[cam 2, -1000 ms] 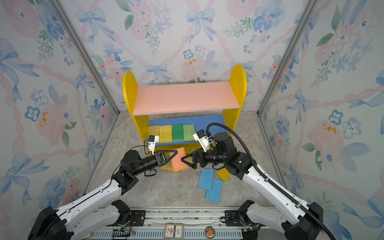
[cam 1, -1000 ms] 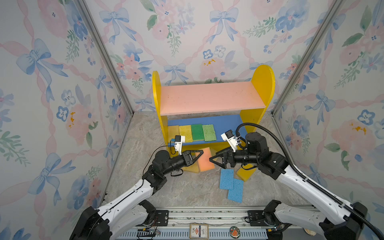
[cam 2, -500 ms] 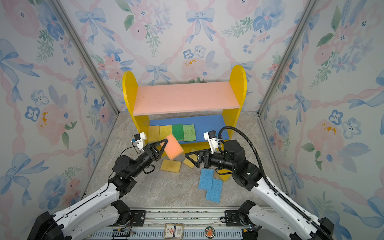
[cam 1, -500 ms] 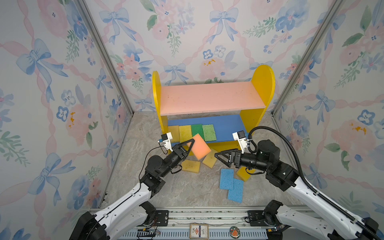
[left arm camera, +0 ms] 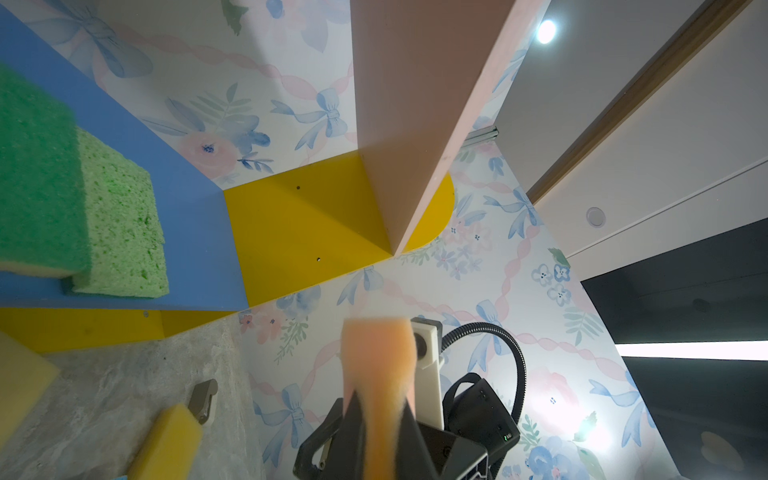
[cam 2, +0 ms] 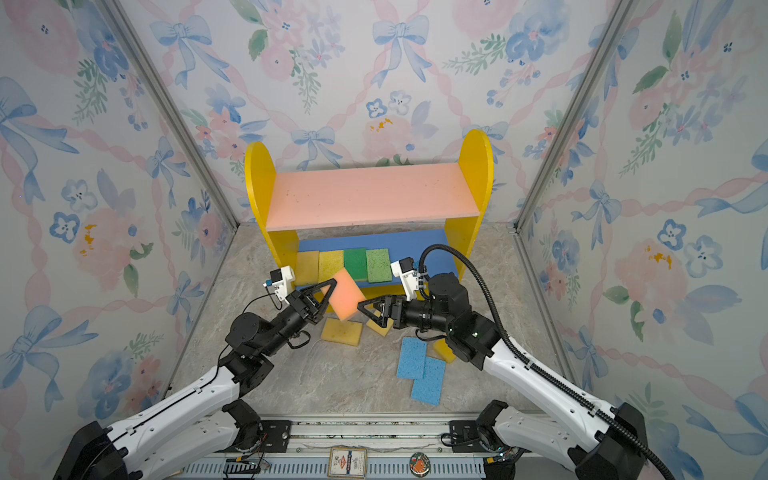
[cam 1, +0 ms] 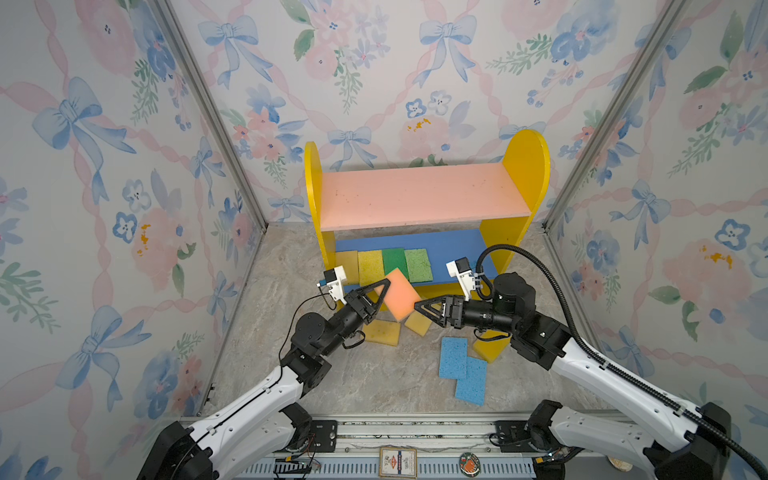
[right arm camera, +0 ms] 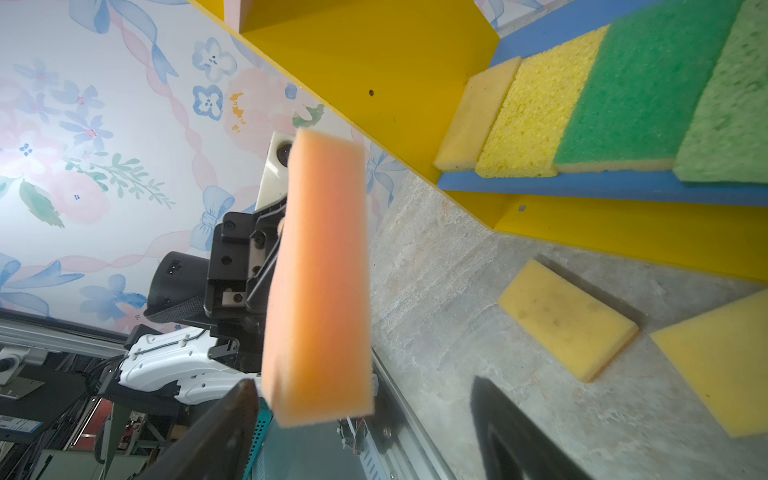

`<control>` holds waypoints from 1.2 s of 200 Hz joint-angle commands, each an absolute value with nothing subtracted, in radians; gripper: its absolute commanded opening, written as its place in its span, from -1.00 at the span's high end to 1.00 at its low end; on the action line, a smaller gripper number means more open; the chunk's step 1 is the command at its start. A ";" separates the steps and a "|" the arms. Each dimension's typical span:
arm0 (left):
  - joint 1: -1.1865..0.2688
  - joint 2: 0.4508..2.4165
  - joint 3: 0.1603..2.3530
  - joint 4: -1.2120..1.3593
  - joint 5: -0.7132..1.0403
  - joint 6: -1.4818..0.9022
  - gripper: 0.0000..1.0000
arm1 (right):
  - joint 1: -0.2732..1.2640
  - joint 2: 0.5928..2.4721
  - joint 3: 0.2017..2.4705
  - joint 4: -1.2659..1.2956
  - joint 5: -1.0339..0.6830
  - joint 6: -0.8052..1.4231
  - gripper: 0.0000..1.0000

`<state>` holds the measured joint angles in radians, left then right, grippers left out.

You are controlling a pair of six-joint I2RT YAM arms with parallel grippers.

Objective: Place and organize the cleaning sponges onto the shelf
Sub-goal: 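Hold the pink-orange sponge up with the right gripper while the left gripper approaches it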

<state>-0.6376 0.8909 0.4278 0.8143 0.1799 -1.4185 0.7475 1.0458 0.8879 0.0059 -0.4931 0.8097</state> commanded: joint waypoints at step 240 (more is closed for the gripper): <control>-0.663 0.888 0.410 0.846 0.188 -1.414 0.54 | 0.761 1.053 0.908 0.048 -0.499 0.846 0.38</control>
<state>-0.6552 0.8936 0.4225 0.8146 0.1818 -1.4227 0.7555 1.0782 0.8917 0.0681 -0.5331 0.8627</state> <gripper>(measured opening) 0.197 0.320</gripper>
